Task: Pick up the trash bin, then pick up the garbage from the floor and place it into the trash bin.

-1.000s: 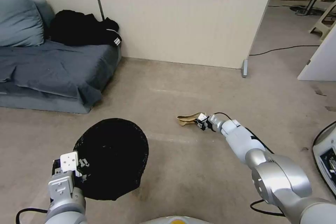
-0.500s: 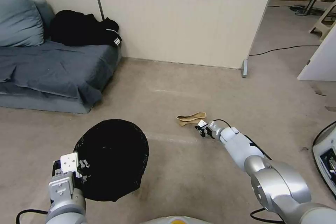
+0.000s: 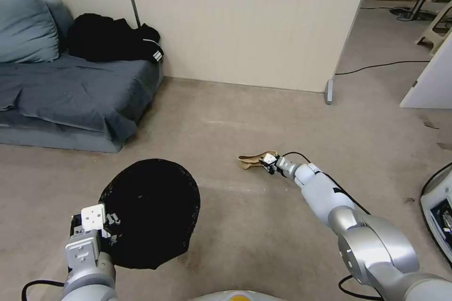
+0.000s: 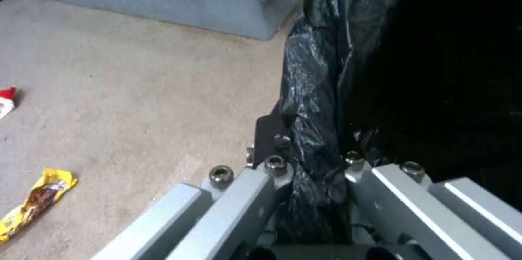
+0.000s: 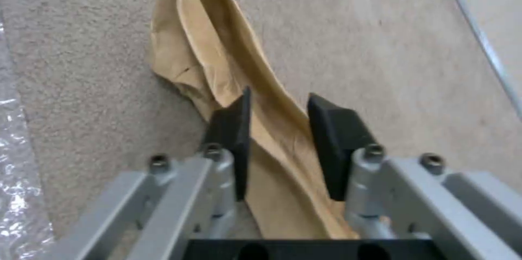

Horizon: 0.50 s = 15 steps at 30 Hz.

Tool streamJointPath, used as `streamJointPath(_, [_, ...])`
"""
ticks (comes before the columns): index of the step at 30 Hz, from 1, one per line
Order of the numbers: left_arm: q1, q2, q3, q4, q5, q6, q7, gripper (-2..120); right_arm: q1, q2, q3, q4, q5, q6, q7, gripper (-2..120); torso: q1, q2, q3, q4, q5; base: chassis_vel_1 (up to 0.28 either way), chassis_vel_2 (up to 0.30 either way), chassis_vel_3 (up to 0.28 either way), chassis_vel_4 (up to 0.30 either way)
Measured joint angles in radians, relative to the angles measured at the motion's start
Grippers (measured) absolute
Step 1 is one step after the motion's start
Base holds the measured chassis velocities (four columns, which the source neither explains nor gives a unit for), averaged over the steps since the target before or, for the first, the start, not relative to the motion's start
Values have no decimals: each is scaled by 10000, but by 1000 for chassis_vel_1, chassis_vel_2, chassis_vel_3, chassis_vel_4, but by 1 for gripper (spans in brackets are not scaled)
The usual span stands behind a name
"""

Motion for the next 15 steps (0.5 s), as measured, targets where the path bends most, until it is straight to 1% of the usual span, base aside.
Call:
streamJointPath(2, [-19,1,-1,0,7,1,3,0,32,14,-93,-5,-334,92,108,39,0,0,0,0,0,0,0,0,0])
streamJointPath(3, [-19,1,-1,0,7,1,3,0,32,14,-93,-5,-334,92,108,39,0,0,0,0,0,0,0,0,0])
streamJointPath(5, [-47,-8,19,0,43,1,4,0,53,27,-203,-16,-968,210,353,50,0,0,0,0,-1,0,0,0,0])
streamJointPath(6, [-47,-8,19,0,43,1,4,0,53,27,-203,-16,-968,210,353,50,0,0,0,0,-1,0,0,0,0])
streamJointPath(9, [-86,-49,95,0,108,2,17,0,22,88,-313,-37,-1749,258,729,65,0,0,0,-1,-1,0,0,0,0])
streamJointPath(10, [-86,-49,95,0,108,2,17,0,22,88,-313,-37,-1749,258,729,65,0,0,0,-1,-1,0,0,0,0])
streamJointPath(13, [-86,-73,162,0,175,2,38,0,-38,192,-373,-75,-2210,220,985,80,0,0,0,-1,-1,0,0,0,0])
streamJointPath(14, [-84,-78,171,0,190,1,39,0,-51,228,-392,-83,-2305,186,1032,84,0,0,0,0,0,0,0,0,0])
streamJointPath(15, [-84,-78,171,0,190,1,39,0,-51,228,-392,-83,-2305,186,1032,84,0,0,0,0,0,0,0,0,0])
